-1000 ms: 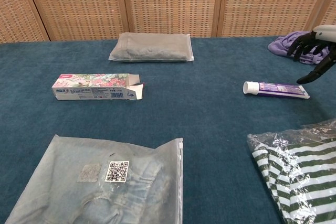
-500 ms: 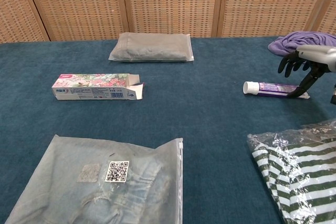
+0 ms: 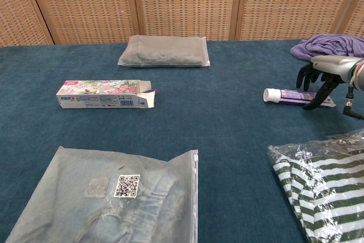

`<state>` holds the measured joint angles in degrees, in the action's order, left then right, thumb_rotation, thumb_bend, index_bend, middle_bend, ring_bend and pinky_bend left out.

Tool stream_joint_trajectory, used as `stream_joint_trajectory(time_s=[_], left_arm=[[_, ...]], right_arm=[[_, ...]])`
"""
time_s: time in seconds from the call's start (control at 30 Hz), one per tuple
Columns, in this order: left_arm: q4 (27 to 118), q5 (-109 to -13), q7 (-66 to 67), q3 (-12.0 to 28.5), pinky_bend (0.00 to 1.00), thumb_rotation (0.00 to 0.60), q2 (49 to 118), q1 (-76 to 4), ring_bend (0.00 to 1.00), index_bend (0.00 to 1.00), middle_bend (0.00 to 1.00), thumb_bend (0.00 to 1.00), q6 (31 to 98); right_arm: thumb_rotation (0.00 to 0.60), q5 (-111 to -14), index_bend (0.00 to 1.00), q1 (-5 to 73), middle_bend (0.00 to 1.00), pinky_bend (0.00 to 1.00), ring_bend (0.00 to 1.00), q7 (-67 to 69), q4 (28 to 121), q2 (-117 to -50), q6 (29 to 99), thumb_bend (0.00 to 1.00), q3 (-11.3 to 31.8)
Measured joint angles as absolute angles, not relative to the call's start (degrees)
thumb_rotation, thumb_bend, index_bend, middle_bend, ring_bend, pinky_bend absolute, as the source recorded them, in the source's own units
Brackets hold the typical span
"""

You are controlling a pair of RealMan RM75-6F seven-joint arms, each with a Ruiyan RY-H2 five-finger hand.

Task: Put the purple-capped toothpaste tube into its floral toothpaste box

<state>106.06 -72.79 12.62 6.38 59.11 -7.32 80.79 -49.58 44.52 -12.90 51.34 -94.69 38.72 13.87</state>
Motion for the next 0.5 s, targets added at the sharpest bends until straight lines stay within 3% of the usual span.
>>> stream_joint_trajectory(time_s=[0.33,0.43,0.5], left_arm=[[105.93,-71.81,12.54,6.56,0.00,0.600,59.09,-7.62,0.00,0.00,0.00,0.22,80.63],[105.99,-71.75,12.43,6.60,0.00,0.600,59.04,-7.60,0.00,0.00,0.00,0.21,80.86],[106.01,-71.74,12.39,6.59,0.00,0.600,59.01,-7.57,0.00,0.00,0.00,0.21,80.94]], right_arm=[[0.600,-52.10,0.41,45.55,0.43,0.25,0.29,-14.05,45.29,-98.12,38.29,0.23,12.76],[0.600,-53.44,0.47,45.81,0.48,0.32,0.33,-13.84,44.11,-98.91,38.61,0.25,12.63],[0.600,-54.21,0.53,45.94,0.54,0.38,0.38,-13.56,43.76,-99.21,38.78,0.33,12.59]])
